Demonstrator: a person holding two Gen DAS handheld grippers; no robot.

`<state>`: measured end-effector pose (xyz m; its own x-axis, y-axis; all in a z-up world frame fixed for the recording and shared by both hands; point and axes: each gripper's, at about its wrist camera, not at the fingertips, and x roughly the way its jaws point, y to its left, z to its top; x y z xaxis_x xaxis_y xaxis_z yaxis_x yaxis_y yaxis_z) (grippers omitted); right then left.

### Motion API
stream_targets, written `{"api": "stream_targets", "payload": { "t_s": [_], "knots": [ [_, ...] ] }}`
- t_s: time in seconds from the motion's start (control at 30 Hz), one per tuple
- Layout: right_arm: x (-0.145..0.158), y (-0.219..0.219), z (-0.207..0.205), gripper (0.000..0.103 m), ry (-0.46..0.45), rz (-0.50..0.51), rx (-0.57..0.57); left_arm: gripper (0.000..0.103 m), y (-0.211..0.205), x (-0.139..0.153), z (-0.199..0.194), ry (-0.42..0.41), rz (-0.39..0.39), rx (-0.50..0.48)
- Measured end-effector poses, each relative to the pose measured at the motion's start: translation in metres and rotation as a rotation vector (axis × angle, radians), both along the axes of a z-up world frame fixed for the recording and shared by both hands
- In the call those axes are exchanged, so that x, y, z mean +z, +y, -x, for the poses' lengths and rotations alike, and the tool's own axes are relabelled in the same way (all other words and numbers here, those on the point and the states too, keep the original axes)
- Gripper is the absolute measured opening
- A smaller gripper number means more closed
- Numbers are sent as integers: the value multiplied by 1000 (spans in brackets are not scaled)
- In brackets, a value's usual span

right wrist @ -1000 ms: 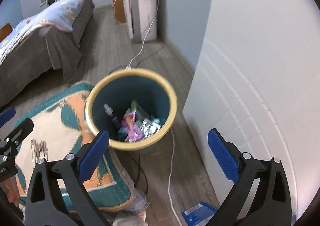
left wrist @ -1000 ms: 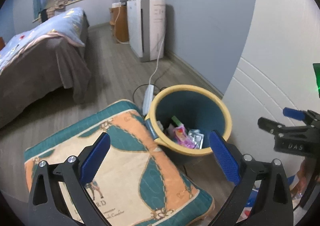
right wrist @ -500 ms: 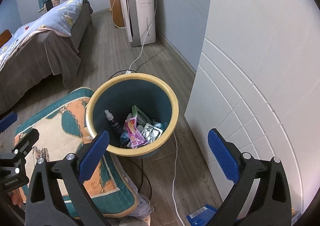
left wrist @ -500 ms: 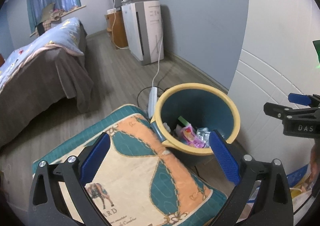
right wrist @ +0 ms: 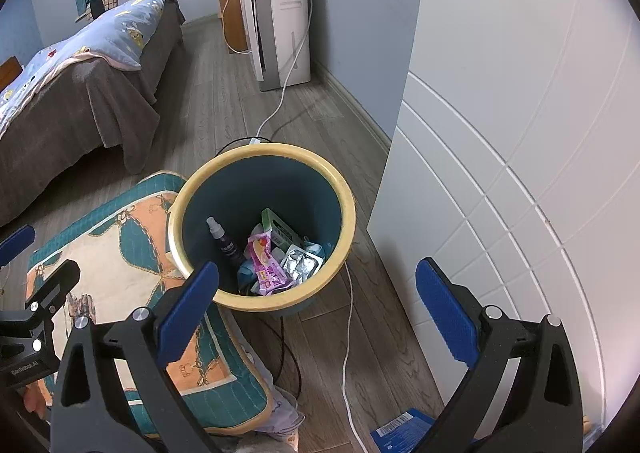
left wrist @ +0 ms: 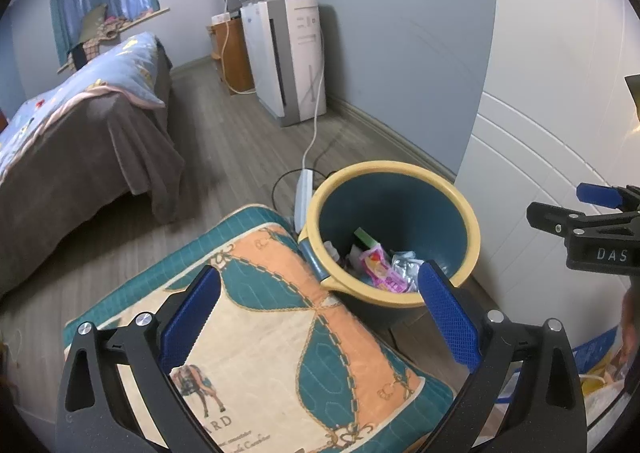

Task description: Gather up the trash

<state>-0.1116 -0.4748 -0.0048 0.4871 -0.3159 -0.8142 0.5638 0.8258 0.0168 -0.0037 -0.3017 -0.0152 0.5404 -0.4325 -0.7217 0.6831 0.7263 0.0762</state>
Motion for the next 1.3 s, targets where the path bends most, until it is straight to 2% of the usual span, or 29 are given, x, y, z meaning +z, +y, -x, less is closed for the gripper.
{"api": "stream_targets", "payload": {
  "t_s": [1.3],
  "knots": [
    [-3, 2, 2, 97, 21, 17, 14, 98, -1, -1, -1, 15, 4, 9]
  ]
}}
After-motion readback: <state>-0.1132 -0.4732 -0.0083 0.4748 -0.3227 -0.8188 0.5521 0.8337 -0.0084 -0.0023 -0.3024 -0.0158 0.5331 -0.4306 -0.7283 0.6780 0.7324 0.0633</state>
